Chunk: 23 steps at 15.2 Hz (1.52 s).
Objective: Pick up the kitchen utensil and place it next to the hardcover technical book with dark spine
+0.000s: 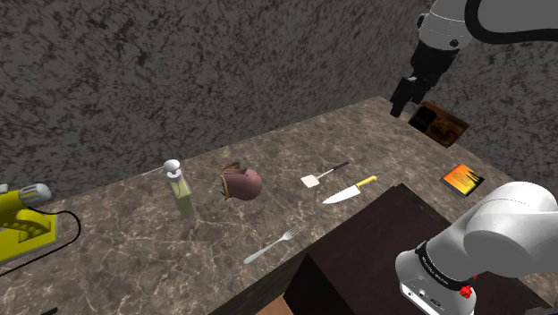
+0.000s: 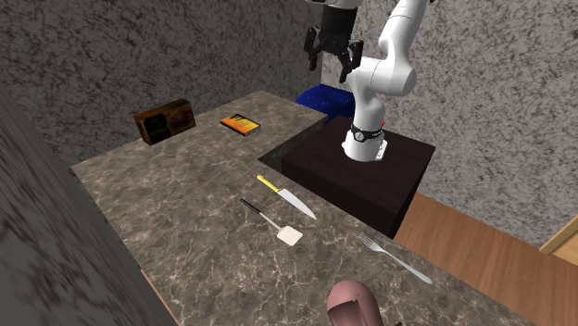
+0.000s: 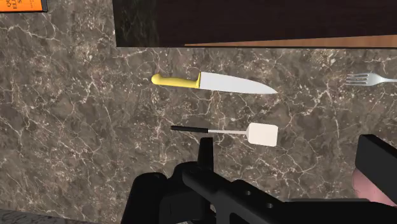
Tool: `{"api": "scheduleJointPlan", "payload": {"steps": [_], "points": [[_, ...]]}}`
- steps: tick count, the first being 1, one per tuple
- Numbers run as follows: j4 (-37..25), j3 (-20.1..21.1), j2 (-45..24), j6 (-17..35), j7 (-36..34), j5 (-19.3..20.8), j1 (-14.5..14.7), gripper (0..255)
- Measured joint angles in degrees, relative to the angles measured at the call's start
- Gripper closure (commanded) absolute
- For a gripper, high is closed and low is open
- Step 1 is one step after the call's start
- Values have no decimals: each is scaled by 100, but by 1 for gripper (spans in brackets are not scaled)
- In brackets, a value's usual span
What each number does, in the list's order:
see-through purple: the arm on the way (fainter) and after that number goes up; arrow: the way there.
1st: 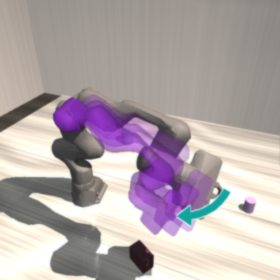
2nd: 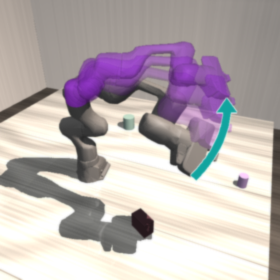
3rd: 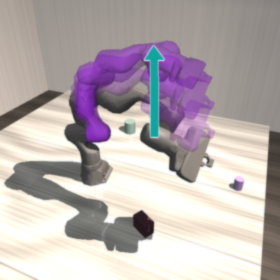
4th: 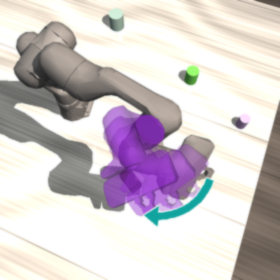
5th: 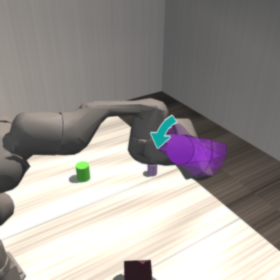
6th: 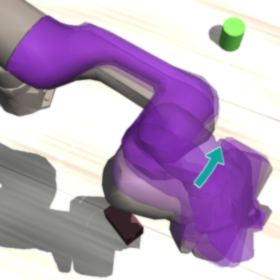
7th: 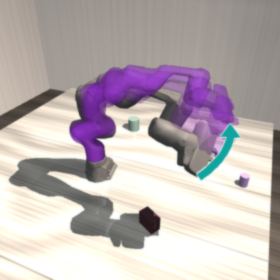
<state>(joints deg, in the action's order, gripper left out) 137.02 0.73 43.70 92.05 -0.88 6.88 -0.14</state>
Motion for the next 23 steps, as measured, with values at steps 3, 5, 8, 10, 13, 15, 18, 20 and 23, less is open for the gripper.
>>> {"api": "scheduleJointPlan", "payload": {"steps": [3,5,8,10,13,15,18,20,23], "points": [[181,-125,-17,208,277,81,52,0],[432,-352,-98,560,732,231,108,0],[865,-689,-235,1169,1430,451,205,0],[1033,-909,-482,1608,1885,584,280,0],[1258,-1274,-795,2195,2626,795,359,0],[1355,-1500,-1085,2607,3104,903,437,0],[1441,-1876,-1707,3353,3837,1032,561,0],[1438,-2077,-2114,3780,4324,1047,678,0],[1405,-2369,-2858,4507,5093,959,879,0]]}}
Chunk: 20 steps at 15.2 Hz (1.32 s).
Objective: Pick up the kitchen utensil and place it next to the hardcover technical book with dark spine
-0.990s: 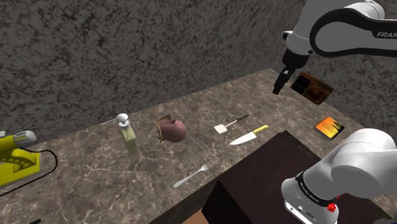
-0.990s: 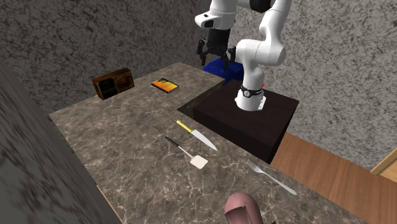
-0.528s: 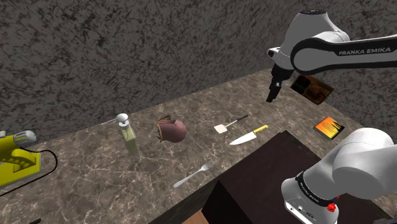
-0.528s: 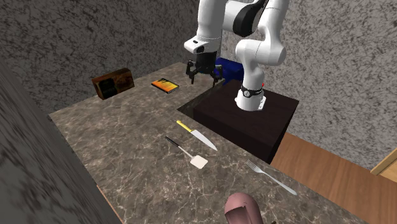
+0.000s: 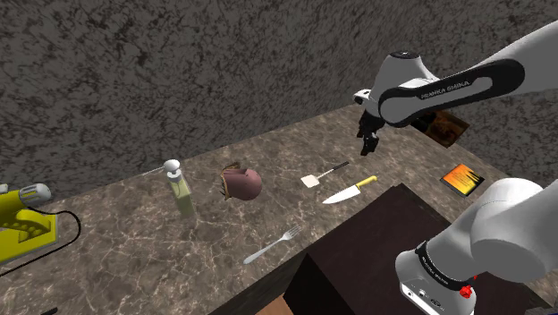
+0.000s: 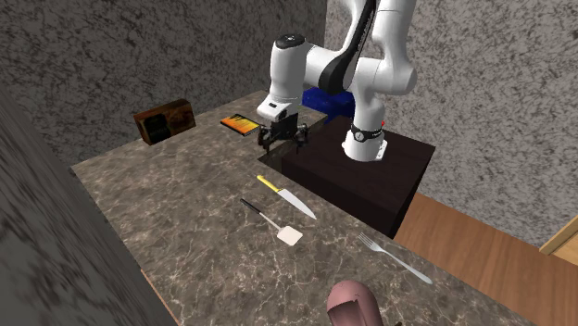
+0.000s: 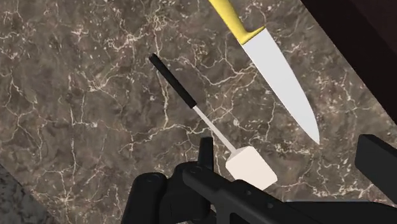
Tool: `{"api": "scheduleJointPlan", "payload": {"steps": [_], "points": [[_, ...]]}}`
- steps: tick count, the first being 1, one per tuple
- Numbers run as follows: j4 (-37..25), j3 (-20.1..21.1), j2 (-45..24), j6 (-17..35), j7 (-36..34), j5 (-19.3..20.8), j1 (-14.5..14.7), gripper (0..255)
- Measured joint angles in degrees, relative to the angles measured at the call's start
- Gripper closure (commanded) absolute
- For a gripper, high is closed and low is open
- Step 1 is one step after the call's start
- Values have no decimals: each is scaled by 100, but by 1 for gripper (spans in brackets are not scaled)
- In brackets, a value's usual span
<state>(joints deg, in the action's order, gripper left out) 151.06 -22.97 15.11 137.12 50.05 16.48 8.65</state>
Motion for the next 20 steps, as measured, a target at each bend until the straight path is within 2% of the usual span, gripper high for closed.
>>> {"api": "scheduleJointPlan", "payload": {"steps": [5,7,9,12,16,20], "points": [[-320,-357,-1407,1073,1680,-662,268,0],[-469,-290,-1914,1394,2367,-1067,311,0],[-657,-113,-2471,1719,3119,-1530,228,0],[-966,349,-3291,2185,4151,-2101,-101,0],[-1428,896,-4080,2501,5108,-2330,-559,0],[-1623,1111,-4510,2743,5330,-2432,-761,0]]}}
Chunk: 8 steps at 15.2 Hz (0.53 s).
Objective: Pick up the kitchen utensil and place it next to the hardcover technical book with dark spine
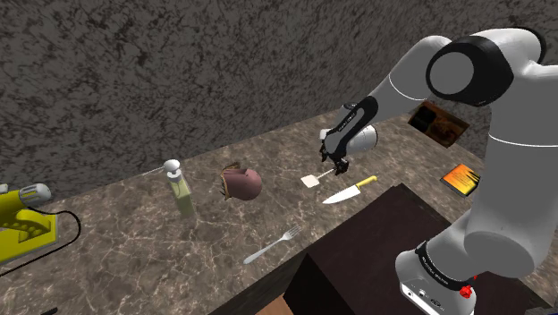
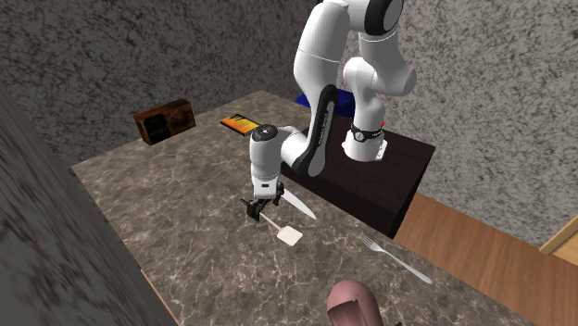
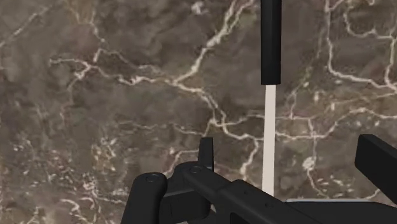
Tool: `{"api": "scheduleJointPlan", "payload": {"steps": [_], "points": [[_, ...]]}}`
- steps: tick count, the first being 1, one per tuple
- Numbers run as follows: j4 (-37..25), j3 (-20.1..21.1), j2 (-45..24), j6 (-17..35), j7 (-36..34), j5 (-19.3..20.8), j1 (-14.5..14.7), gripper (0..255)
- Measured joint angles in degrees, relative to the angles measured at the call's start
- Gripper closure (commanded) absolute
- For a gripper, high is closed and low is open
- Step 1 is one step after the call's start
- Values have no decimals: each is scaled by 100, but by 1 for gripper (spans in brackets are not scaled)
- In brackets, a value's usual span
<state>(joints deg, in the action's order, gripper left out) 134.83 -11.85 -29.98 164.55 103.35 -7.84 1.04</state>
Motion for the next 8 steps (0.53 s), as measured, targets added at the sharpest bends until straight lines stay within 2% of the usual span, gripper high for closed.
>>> {"api": "scheduleJointPlan", "payload": {"steps": [3,8], "points": [[-130,109,-284,161,76,-62,-123,0],[-164,152,-396,240,75,-87,-142,0]]}}
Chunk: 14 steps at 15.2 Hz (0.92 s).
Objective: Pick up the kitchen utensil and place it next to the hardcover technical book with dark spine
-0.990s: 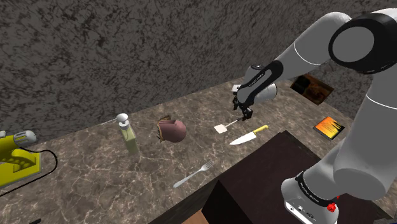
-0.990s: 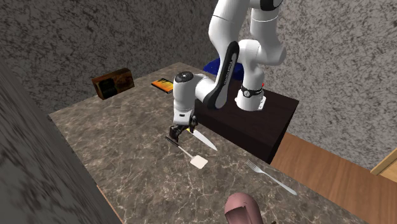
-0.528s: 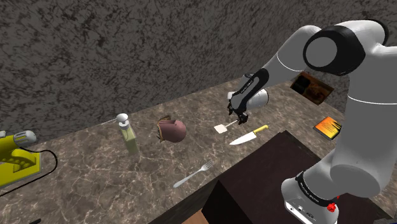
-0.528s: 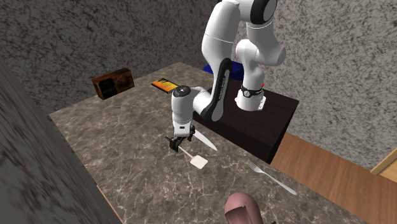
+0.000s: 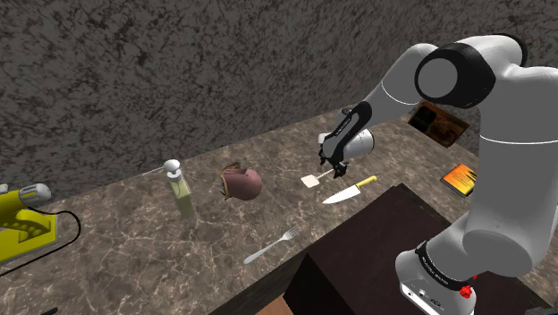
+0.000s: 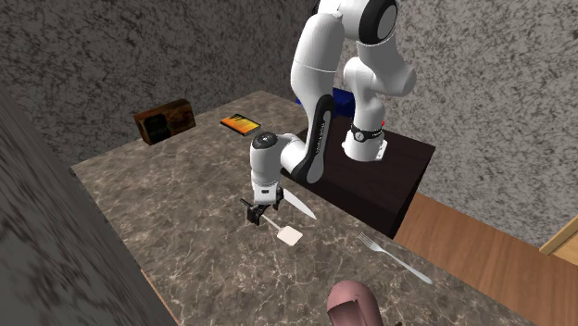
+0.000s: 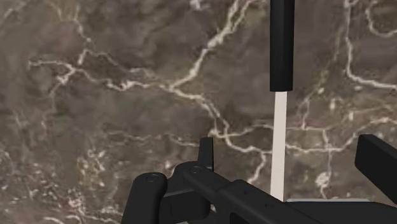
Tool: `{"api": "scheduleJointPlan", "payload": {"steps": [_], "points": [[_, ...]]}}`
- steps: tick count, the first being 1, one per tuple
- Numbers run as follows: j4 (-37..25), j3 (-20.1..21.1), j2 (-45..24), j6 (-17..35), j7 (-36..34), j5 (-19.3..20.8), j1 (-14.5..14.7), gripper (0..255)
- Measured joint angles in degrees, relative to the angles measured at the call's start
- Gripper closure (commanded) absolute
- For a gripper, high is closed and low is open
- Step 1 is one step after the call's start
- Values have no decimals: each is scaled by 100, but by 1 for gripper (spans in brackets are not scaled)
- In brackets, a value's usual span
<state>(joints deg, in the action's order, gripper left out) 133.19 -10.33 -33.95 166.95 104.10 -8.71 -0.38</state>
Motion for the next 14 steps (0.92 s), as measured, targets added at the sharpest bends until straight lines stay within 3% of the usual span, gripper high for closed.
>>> {"api": "scheduleJointPlan", "payload": {"steps": [2,3,14], "points": [[0,1,-2,3,1,-1,-1,0],[0,1,-2,3,1,-1,-1,255],[15,-15,43,-28,2,9,5,255]]}}
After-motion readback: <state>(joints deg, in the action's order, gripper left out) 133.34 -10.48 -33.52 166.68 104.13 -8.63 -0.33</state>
